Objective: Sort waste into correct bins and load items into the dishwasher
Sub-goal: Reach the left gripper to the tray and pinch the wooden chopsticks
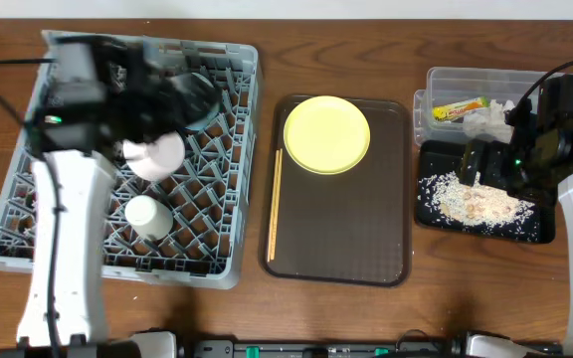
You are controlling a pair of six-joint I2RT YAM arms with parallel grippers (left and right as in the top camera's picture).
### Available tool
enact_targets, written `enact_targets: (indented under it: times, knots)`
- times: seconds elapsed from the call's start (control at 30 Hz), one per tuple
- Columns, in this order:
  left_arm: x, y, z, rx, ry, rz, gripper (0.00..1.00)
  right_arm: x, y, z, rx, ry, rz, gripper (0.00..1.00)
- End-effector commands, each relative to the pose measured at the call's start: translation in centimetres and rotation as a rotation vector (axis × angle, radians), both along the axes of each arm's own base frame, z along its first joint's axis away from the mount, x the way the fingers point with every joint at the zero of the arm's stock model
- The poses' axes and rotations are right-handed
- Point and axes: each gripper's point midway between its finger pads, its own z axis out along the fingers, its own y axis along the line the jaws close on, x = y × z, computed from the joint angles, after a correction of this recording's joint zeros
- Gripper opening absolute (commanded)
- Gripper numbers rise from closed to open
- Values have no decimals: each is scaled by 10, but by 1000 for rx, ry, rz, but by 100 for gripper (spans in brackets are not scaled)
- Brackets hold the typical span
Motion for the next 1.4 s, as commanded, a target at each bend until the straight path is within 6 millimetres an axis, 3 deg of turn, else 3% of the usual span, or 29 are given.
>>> enact_targets:
  times: [0.0,0.23,0.43,0.6,0.8,1.0,1.17,1.37]
  knots:
    - [-13,8,-23,304,58,75,93,2,-4,5,-15,-18,6,99]
    - [-58,-63,-65,356,235,41,93,1,-3,5,-14,-15,6,99]
    - [-80,-95,-116,469,299,14,93,1,-3,5,-14,-13,6,99]
    - [-86,-116,-161,527,339,-35,93,0,-3,4,-13,-10,6,99]
    - [-86,-127,-207,591,404,-68,93,0,-3,4,-13,-9,6,99]
    - [-82,-130,-239,619,442,-73,93,0,-3,4,-13,-9,6,99]
    - [-85,-128,-254,644,474,-78,93,0,-3,4,-13,-10,6,99]
    - [-85,-129,-256,638,476,-80,93,0,-3,4,-13,-9,6,99]
